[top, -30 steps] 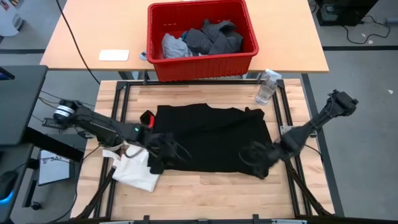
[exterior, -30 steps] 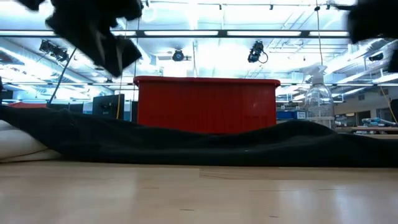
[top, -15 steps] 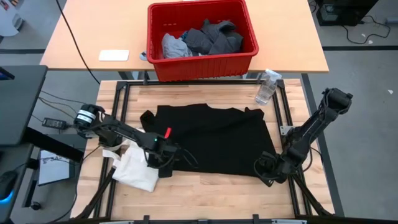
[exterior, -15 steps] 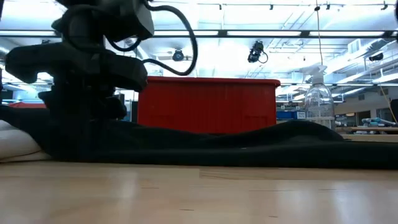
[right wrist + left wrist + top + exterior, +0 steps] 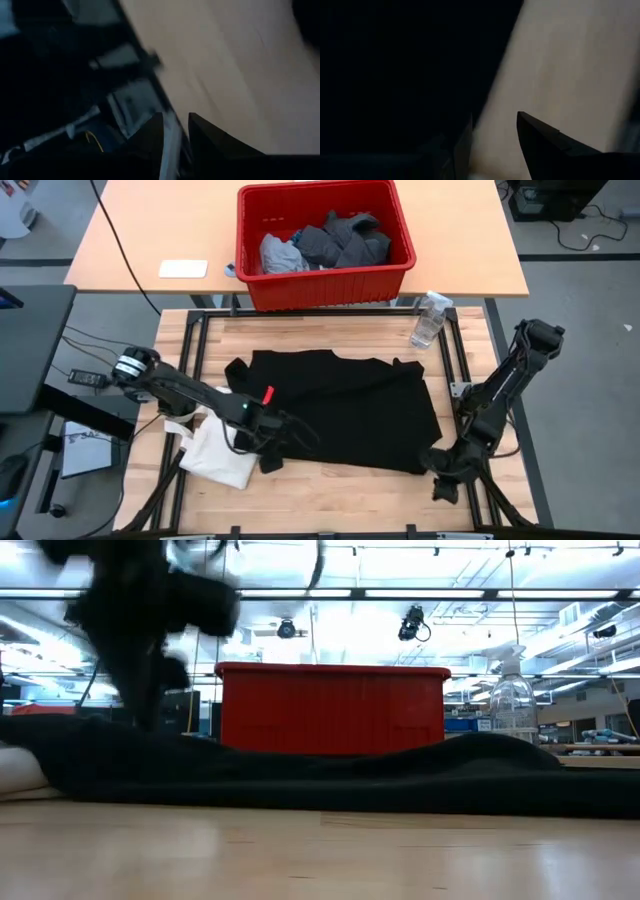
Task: Fold Laundry from Bin
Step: Fold the black shirt
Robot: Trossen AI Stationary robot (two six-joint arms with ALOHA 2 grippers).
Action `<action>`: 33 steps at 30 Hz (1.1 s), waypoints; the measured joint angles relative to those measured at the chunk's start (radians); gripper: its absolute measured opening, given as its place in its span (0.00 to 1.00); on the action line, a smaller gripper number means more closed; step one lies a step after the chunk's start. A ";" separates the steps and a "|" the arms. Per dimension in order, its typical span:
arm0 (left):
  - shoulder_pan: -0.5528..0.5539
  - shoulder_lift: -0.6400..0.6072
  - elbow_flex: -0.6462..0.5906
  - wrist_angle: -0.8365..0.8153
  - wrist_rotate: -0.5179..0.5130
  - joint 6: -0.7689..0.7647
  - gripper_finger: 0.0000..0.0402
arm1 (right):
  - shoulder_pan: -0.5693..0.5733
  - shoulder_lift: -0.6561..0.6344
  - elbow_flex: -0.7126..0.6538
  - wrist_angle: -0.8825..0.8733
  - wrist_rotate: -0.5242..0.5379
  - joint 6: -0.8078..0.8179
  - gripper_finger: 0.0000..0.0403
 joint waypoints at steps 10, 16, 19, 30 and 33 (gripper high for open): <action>-0.095 -0.050 0.142 0.099 -0.374 -0.687 0.40 | -0.453 0.002 0.073 -0.120 -0.009 -0.609 0.27; -0.189 -0.039 0.119 0.117 -0.516 -0.936 0.40 | -0.748 0.081 0.134 -0.133 -0.146 -0.918 0.36; -0.226 -0.033 0.106 0.115 -0.581 -1.077 0.40 | -0.851 0.141 0.227 -0.199 -0.164 -1.093 0.41; -0.284 0.148 0.105 0.338 -0.666 -1.471 0.40 | -1.218 0.543 0.604 -0.360 -0.025 -1.562 0.49; -0.279 0.200 0.105 0.452 -0.650 -1.466 0.40 | -1.301 0.653 0.704 -0.367 -0.039 -1.650 0.49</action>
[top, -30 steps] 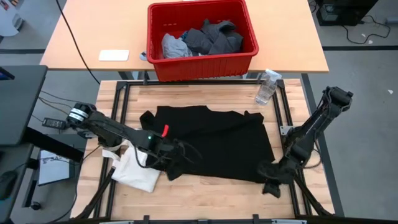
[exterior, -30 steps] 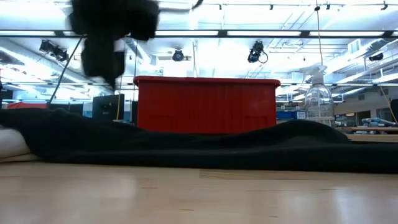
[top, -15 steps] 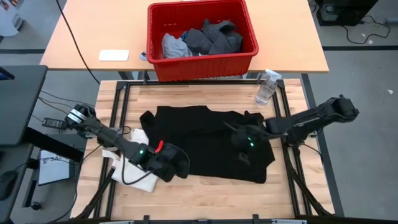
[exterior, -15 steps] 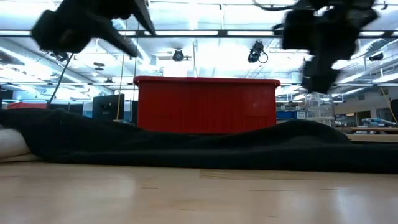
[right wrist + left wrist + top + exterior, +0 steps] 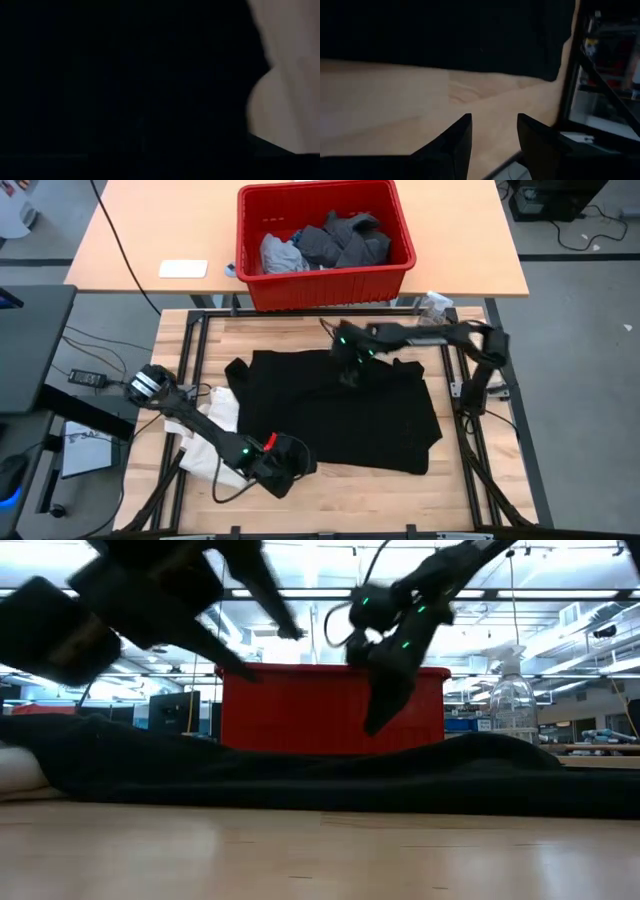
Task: Fold Laundry from Bin
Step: Fold the black shirt
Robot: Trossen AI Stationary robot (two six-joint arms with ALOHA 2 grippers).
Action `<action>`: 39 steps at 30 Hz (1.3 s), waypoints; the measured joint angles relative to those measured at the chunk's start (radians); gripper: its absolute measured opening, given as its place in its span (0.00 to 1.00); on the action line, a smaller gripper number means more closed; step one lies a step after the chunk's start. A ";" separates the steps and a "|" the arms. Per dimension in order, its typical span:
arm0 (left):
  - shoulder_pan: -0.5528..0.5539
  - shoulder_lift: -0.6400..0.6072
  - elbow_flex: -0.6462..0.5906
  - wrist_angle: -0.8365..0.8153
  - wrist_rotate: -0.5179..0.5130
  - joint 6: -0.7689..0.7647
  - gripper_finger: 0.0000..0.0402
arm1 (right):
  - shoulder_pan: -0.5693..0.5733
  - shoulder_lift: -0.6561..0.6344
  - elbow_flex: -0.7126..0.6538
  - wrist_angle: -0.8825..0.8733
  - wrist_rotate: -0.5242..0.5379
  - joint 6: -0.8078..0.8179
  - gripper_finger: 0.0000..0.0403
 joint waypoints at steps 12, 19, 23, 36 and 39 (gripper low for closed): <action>-0.003 0.052 0.001 0.106 0.062 -0.015 0.40 | -0.137 0.332 0.298 -0.238 -0.063 -0.162 0.62; -0.002 0.065 0.001 0.087 0.060 -0.022 0.40 | -0.138 0.356 0.310 -0.244 -0.086 -0.176 0.64; 0.023 0.084 0.001 0.085 0.062 -0.028 0.40 | -0.121 0.356 0.310 -0.283 -0.026 -0.166 0.48; 0.157 0.153 0.001 0.169 0.083 -0.034 0.40 | -0.118 0.358 0.306 -0.475 -0.090 -0.042 0.26; 0.163 0.157 0.001 0.197 0.141 -0.014 0.40 | -0.131 0.358 0.305 -0.472 -0.100 -0.020 0.40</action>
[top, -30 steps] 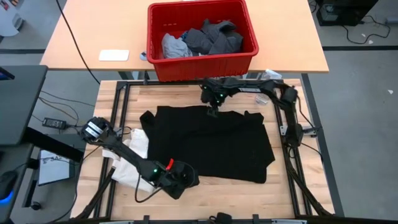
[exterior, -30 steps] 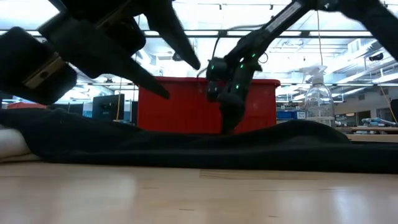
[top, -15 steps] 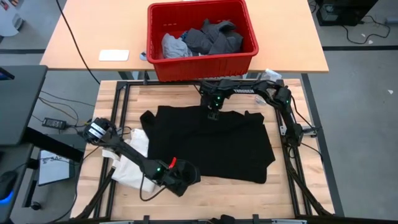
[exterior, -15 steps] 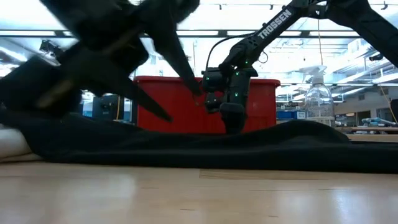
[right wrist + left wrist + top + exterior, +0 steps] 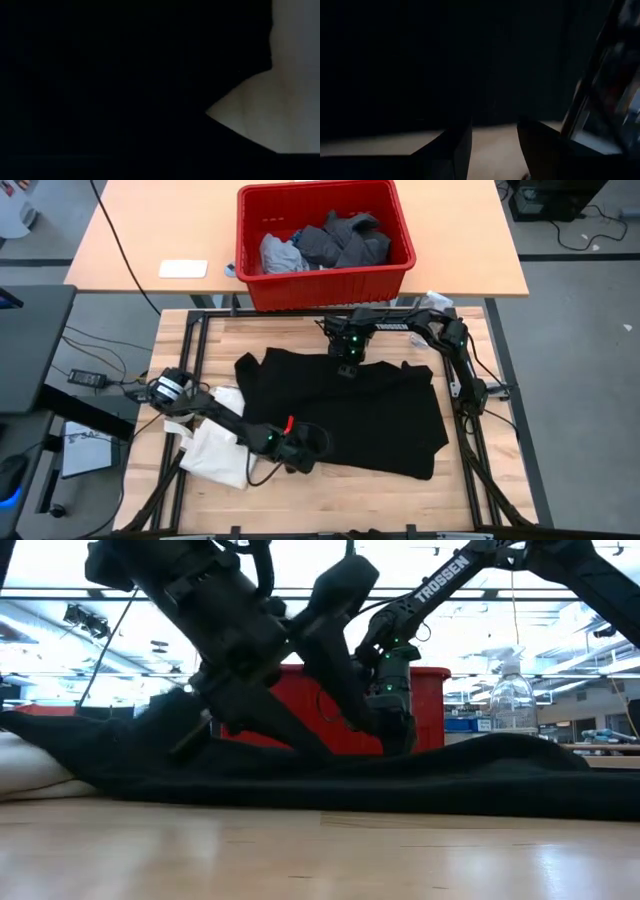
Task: Fold Laundry from Bin
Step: Fold the black shirt
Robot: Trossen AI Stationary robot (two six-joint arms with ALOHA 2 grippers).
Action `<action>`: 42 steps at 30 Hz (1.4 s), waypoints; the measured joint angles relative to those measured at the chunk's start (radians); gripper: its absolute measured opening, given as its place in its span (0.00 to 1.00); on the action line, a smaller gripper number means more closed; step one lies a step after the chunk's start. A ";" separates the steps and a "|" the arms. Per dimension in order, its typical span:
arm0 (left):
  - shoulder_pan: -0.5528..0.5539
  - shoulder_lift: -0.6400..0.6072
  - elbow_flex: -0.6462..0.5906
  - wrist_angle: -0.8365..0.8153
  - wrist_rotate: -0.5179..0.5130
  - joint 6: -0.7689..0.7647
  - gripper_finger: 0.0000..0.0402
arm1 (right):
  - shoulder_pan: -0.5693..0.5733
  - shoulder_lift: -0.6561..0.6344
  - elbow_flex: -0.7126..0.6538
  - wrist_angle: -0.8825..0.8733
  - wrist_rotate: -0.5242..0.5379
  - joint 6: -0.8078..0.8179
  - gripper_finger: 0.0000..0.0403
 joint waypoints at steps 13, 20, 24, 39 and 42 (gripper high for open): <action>-0.049 0.001 0.022 -0.193 0.164 -0.066 0.40 | -0.029 0.000 -0.001 0.018 -0.066 0.023 0.59; 0.042 0.007 0.024 -0.249 0.186 -0.020 0.40 | -0.018 0.000 -0.001 0.017 -0.061 0.031 0.59; 0.086 0.017 0.026 -0.268 0.195 0.004 0.40 | -0.018 0.001 0.000 -0.003 -0.058 0.020 0.59; 0.129 0.022 0.021 -0.374 0.039 0.063 0.04 | -0.041 0.002 -0.003 -0.005 -0.057 -0.016 0.41; 0.130 0.023 0.021 -0.376 0.016 0.075 0.03 | -0.041 0.002 -0.004 0.008 -0.050 -0.020 0.26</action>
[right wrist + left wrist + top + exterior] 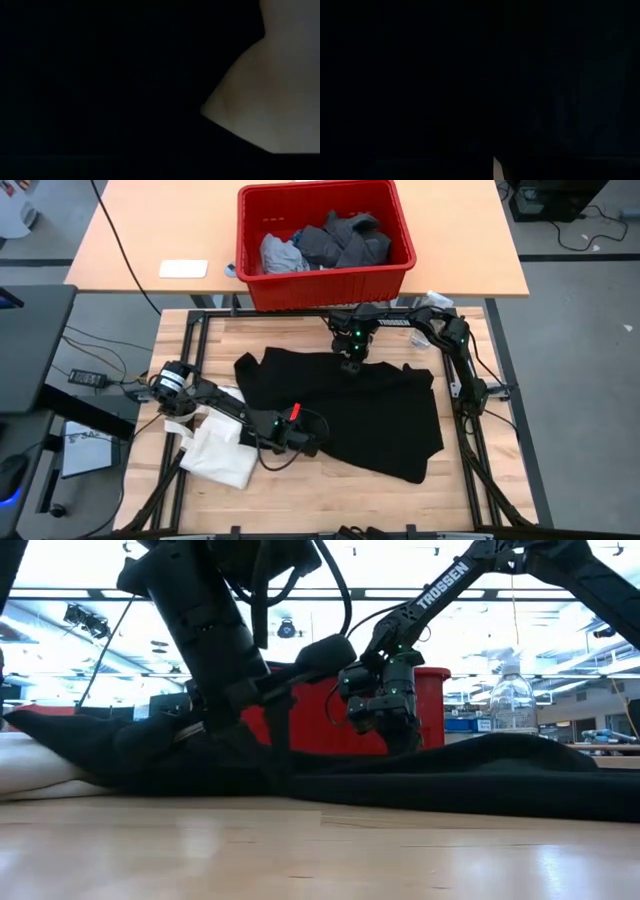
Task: Fold Laundry from Bin
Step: Fold the black shirt
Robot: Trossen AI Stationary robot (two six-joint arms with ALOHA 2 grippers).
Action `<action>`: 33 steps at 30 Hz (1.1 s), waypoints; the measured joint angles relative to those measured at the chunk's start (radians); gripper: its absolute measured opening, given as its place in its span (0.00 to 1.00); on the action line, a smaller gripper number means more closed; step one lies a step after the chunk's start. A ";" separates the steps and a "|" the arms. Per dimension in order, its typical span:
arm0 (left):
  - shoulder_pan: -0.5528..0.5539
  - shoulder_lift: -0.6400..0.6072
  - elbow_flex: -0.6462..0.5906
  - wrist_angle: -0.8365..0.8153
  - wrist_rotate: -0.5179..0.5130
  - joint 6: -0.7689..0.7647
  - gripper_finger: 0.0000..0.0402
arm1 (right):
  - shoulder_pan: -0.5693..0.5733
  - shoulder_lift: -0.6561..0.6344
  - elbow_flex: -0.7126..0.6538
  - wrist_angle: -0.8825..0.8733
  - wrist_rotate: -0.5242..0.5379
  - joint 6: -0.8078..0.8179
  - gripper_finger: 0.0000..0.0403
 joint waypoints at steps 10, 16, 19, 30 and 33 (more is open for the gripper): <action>-0.114 -0.006 0.013 0.001 -0.036 0.091 0.01 | -0.063 -0.004 -0.066 -0.014 -0.041 -0.075 0.06; -0.141 -0.008 0.013 -0.013 -0.033 0.042 0.01 | -0.095 -0.024 -0.080 -0.053 -0.149 -0.087 0.11; -0.135 -0.008 0.013 -0.010 -0.029 0.049 0.00 | -0.113 -0.059 -0.082 -0.017 -0.139 -0.080 0.21; -0.114 -0.010 0.014 -0.008 0.021 0.149 0.02 | -0.070 -0.078 -0.085 0.129 -0.139 -0.047 0.64; -0.115 -0.010 0.014 -0.006 0.020 0.148 0.03 | -0.027 -0.078 -0.086 0.145 -0.110 -0.033 0.70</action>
